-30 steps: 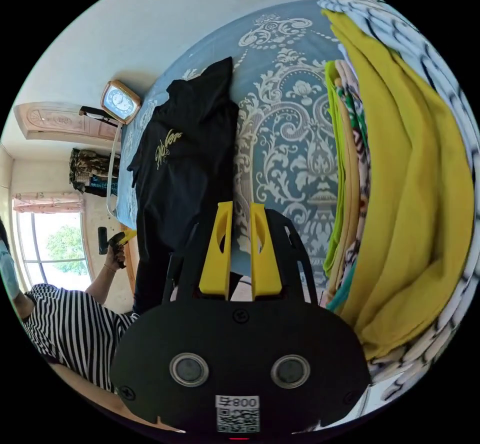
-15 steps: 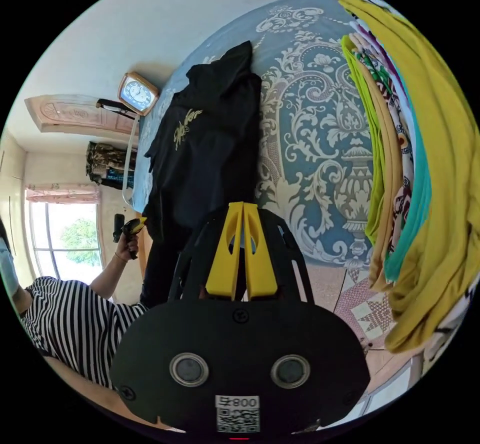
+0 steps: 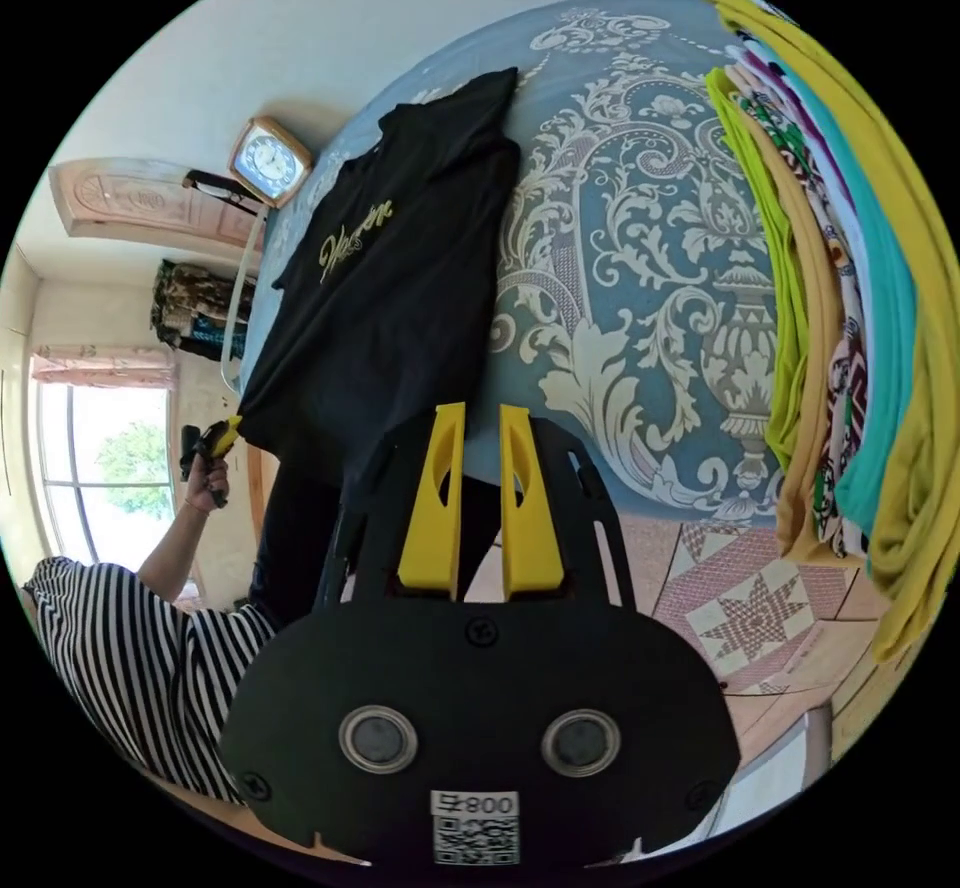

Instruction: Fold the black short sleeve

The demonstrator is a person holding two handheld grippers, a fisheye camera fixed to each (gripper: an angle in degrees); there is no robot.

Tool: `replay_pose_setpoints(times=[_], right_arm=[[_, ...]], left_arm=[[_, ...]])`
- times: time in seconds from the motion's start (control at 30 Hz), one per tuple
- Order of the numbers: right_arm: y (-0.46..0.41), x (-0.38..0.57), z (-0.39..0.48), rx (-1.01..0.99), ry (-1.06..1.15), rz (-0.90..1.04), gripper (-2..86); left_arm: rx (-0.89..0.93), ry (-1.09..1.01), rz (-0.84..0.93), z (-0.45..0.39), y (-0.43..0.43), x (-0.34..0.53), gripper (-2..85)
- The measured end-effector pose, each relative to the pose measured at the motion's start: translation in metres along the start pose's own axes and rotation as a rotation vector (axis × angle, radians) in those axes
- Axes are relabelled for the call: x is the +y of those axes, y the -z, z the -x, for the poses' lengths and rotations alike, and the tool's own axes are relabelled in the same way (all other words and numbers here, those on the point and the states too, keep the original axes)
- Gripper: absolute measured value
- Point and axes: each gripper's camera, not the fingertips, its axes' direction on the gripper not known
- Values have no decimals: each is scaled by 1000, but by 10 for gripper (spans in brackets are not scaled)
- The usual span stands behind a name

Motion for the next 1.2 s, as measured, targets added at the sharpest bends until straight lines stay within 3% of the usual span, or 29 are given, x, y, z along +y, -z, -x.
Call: replay_pose_setpoints(times=[0.13,0.3,0.43,0.47,0.57,0.7,0.77,0.83,1.03,1.2], right_arm=[[-13,10,-3,16,-3,8,70],[-6,26,-12,-179,5,-49,72],[2,42,-35,-877,59,-239,73],[0,42,-31,-938,94,-229,73],[-5,44,-25,-739,72,-135,86],[5,69,-53,-593,-59,-194,92],[12,86,-55,-352,-116,-186,102],[11,89,-50,-265,-122,-173,109],[-17,71,-22,-232,-63,-111,59],[-15,70,-15,-338,-65,-77,10]], left_arm=[[-22,8,18,4,4,-2,9],[-30,25,20,8,10,-5,10],[-30,34,26,10,15,-6,9],[-29,37,26,11,15,-6,9],[-26,53,23,13,17,-5,9],[-33,54,28,11,19,-3,9],[-37,55,32,11,19,-2,9],[-39,66,37,11,18,-2,9],[-38,83,33,8,15,3,9],[23,87,-3,0,16,4,8]])
